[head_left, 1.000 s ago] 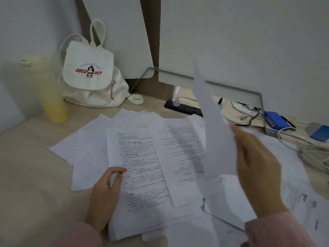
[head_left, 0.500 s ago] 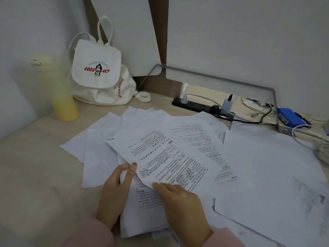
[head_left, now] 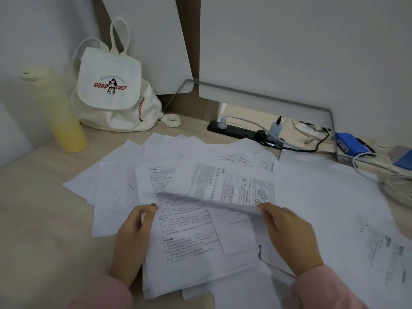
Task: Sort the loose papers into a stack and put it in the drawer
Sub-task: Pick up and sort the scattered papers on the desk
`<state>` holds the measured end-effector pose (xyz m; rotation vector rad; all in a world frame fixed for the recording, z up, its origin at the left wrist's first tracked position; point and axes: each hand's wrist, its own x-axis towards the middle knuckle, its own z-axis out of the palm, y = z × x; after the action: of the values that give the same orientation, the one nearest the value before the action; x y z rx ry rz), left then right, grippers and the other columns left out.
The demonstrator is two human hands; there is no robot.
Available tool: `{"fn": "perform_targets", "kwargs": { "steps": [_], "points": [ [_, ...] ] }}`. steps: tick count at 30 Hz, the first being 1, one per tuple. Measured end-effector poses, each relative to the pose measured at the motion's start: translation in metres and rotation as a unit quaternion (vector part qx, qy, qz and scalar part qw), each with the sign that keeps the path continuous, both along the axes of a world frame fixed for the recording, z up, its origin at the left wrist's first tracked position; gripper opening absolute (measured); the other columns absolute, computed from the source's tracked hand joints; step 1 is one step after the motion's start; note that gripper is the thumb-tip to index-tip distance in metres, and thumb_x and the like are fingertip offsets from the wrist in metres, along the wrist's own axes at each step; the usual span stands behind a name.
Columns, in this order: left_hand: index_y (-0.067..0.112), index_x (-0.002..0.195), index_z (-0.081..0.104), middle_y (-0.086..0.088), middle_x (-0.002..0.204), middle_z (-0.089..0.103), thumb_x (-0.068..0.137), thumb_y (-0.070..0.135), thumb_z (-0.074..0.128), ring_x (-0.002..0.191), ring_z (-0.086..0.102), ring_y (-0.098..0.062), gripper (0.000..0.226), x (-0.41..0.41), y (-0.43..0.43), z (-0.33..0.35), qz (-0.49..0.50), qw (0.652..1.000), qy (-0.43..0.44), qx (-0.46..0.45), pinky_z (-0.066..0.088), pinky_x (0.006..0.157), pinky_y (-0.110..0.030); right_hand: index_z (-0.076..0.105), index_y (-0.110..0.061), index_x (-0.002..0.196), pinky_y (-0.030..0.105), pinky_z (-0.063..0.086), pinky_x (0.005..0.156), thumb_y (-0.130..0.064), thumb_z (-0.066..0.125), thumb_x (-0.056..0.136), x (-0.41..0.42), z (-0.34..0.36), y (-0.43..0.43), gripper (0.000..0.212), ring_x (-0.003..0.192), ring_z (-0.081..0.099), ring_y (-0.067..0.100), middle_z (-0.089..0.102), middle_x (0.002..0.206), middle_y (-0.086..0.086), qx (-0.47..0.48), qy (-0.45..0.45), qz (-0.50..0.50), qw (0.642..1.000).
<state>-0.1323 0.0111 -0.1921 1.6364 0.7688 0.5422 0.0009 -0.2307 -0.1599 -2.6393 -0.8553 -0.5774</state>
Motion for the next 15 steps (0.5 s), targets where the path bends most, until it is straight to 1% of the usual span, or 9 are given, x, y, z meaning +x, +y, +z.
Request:
{"fn": "perform_targets", "kwargs": {
  "steps": [1,3,5,6,7,9,12,14,15],
  "points": [
    [0.02,0.092,0.064,0.013,0.099,0.065,0.093,0.029,0.05,0.091,0.059,-0.007,0.017,0.0,0.0,-0.001,-0.001,1.0,0.001,0.004,0.043,0.078,-0.023,0.07,-0.018,0.076,0.018,0.025,0.032,-0.006,0.071,0.07,0.001,0.002,-0.004,0.014,0.04,0.059,0.018,0.064,0.053,-0.002,-0.002,-0.005,-0.021,1.0],
    [0.021,0.093,0.064,0.014,0.1,0.065,0.093,0.026,0.051,0.092,0.058,-0.004,0.015,0.0,0.0,-0.001,-0.004,1.0,0.002,0.017,0.042,0.077,-0.02,0.071,-0.017,0.075,0.02,0.028,0.031,-0.004,0.076,0.069,0.0,0.006,-0.004,0.015,0.038,0.057,0.019,0.064,0.051,-0.002,-0.002,-0.003,-0.034,0.999],
    [0.022,0.092,0.063,0.014,0.096,0.064,0.093,0.024,0.05,0.088,0.058,-0.004,0.013,0.001,-0.001,-0.001,-0.003,1.0,0.009,0.028,0.041,0.072,-0.018,0.069,-0.021,0.072,0.019,0.028,0.031,-0.01,0.068,0.072,-0.002,0.007,0.005,0.01,0.036,0.056,0.016,0.061,0.048,-0.006,-0.005,-0.004,-0.017,1.0],
    [0.022,0.092,0.063,0.013,0.095,0.064,0.093,0.023,0.05,0.088,0.058,-0.004,0.013,0.001,-0.002,-0.001,-0.003,0.999,0.011,0.031,0.041,0.071,-0.018,0.068,-0.022,0.07,0.016,0.023,0.032,-0.014,0.065,0.072,-0.004,0.008,0.012,0.009,0.034,0.053,0.015,0.059,0.045,-0.008,-0.014,-0.001,-0.009,1.0],
    [0.021,0.092,0.063,0.013,0.094,0.064,0.094,0.022,0.05,0.088,0.058,-0.004,0.013,0.001,-0.001,-0.001,-0.004,0.999,0.013,0.036,0.041,0.07,-0.017,0.067,-0.023,0.067,0.014,0.013,0.032,-0.015,0.066,0.07,-0.005,0.008,0.021,0.009,0.03,0.046,0.013,0.055,0.041,-0.008,-0.028,0.002,-0.003,1.0],
    [0.02,0.091,0.063,0.012,0.094,0.064,0.094,0.019,0.05,0.087,0.057,-0.004,0.013,0.001,-0.001,-0.002,-0.007,0.999,0.014,0.046,0.04,0.07,-0.016,0.062,-0.023,0.059,0.01,-0.002,0.04,-0.012,0.079,0.061,-0.009,0.008,0.039,0.021,0.028,0.024,0.012,0.042,0.033,-0.006,-0.057,0.016,-0.002,0.998],
    [0.02,0.089,0.063,0.013,0.087,0.065,0.094,0.016,0.05,0.086,0.058,-0.007,0.015,0.0,0.0,-0.004,-0.007,0.998,0.017,0.053,0.041,0.069,-0.016,0.057,-0.02,0.052,0.012,-0.012,0.045,-0.007,0.088,0.04,-0.005,0.004,0.063,0.036,0.031,-0.001,0.008,0.016,0.036,-0.006,-0.077,0.017,-0.031,0.996],
    [0.021,0.089,0.063,0.012,0.087,0.065,0.094,0.015,0.049,0.083,0.058,-0.008,0.016,0.0,0.0,-0.004,-0.007,0.998,0.022,0.058,0.041,0.067,-0.017,0.063,-0.015,0.063,0.016,-0.01,0.043,-0.003,0.086,0.042,-0.003,0.007,0.07,0.033,0.038,-0.011,0.002,0.009,0.039,-0.008,-0.099,0.036,-0.056,0.993],
    [0.02,0.09,0.063,0.011,0.09,0.065,0.094,0.014,0.049,0.082,0.058,-0.008,0.016,0.0,0.0,-0.005,-0.007,0.998,0.023,0.061,0.041,0.066,-0.017,0.066,-0.012,0.08,0.017,-0.005,0.041,-0.003,0.08,0.055,0.0,0.005,0.075,0.03,0.037,-0.003,0.001,0.014,0.041,-0.009,-0.106,0.036,-0.064,0.992]
  ]
}}
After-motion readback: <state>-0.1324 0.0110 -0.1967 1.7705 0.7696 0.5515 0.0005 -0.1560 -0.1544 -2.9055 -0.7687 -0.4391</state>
